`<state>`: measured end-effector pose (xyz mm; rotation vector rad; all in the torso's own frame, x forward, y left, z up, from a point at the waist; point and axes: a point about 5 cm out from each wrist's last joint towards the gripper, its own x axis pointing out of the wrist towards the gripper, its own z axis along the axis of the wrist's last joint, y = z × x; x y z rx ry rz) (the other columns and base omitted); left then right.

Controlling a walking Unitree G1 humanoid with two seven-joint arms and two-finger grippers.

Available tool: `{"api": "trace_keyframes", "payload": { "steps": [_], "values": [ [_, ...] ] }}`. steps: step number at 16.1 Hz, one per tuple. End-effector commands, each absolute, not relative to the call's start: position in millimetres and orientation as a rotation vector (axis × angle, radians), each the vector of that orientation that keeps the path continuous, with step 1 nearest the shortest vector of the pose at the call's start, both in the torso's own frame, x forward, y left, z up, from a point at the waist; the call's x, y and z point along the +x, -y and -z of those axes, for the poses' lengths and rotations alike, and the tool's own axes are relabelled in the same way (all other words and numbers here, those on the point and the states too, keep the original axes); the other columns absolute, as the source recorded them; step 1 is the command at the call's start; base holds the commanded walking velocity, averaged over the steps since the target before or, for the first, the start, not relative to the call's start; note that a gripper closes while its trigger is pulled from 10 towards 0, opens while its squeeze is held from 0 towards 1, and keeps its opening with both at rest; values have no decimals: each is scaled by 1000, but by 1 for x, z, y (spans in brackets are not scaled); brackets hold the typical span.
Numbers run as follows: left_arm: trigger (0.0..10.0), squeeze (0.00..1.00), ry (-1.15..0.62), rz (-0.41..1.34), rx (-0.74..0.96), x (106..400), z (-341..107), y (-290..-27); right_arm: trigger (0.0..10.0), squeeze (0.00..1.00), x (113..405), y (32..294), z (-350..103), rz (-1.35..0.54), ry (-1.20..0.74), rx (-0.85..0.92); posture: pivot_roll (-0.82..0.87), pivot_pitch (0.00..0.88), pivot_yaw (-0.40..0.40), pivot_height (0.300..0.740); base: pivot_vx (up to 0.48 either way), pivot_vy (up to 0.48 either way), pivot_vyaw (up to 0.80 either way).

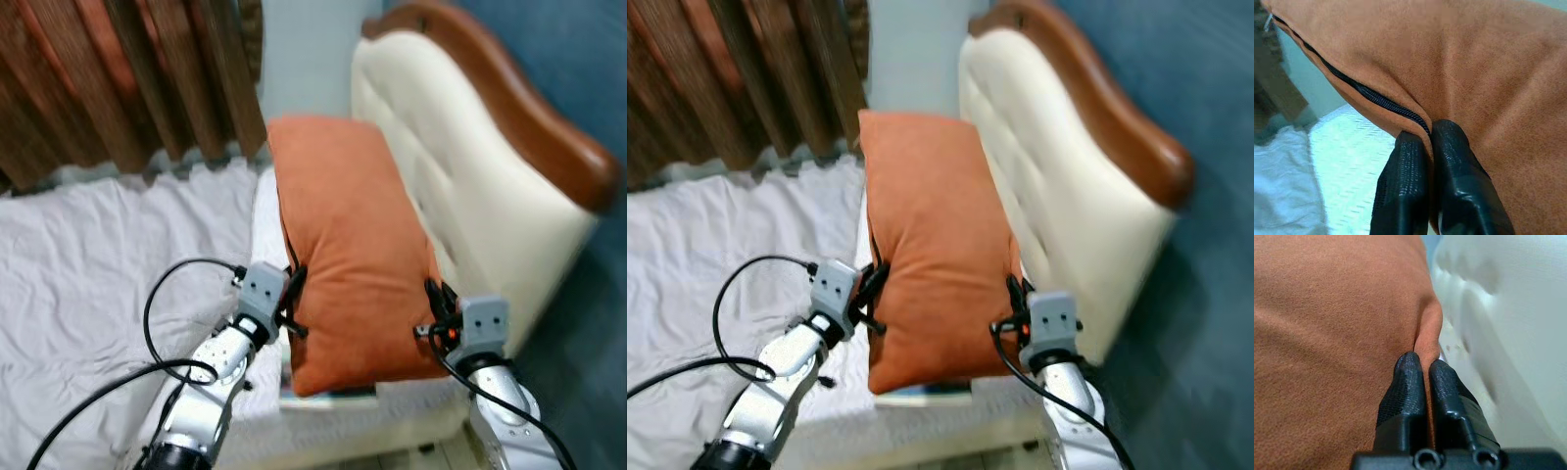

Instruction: Clean up the room

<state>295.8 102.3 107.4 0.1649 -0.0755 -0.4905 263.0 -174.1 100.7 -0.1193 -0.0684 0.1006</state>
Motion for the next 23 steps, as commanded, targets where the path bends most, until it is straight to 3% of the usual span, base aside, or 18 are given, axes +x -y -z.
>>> {"api": "trace_keyframes", "payload": {
  "steps": [1, 14, 17, 23],
  "values": [
    [10000, 0, 92, 420, 189, 301, -111, -121, 10000, 0, 267, 174, -111, -91, 121, -114, -107, 0, 71, 740, 480, 0, 0],
    [10000, 0, 46, 393, 196, 303, -102, -123, 10000, 0, 265, 172, -102, -121, 83, -110, -110, 0, 70, 740, 369, 0, 0],
    [10000, 0, 46, 416, 233, 301, -99, -119, 10000, 0, 264, 171, -101, -128, 77, -112, -112, 8, 70, 740, 380, -286, 0],
    [10000, 0, 35, 416, 248, 301, -99, -120, 10000, 0, 260, 169, -98, -139, 62, -113, -114, 22, 73, 740, 0, -293, 0]
  ]
}}
